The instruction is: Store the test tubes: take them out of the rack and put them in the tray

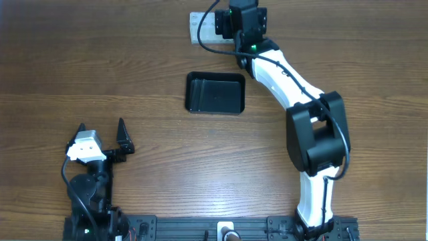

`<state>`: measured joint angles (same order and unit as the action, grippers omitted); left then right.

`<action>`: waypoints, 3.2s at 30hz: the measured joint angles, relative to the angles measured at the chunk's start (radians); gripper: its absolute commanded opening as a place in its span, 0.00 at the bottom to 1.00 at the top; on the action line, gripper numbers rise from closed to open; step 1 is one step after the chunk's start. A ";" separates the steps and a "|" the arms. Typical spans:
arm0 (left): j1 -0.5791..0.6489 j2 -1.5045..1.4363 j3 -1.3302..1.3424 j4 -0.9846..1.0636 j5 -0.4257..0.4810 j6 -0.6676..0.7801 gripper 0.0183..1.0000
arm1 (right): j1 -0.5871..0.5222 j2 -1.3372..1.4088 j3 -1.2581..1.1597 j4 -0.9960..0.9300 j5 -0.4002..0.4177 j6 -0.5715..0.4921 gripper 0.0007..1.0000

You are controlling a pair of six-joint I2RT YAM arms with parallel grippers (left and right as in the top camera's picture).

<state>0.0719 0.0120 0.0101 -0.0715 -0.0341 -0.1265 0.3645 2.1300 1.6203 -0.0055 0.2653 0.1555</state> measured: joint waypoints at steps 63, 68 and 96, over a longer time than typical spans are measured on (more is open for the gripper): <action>0.000 0.000 0.000 0.000 0.000 0.000 1.00 | 0.030 0.064 0.000 0.013 0.053 -0.010 0.10; 0.000 0.000 0.000 0.000 0.000 0.000 1.00 | 0.038 0.064 0.000 0.014 0.053 -0.013 0.06; 0.000 0.000 0.000 0.000 0.000 0.000 1.00 | 0.049 0.065 0.000 0.026 0.079 -0.027 0.28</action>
<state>0.0719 0.0120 0.0101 -0.0715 -0.0341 -0.1265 0.4133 2.1948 1.6207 0.0204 0.3443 0.1280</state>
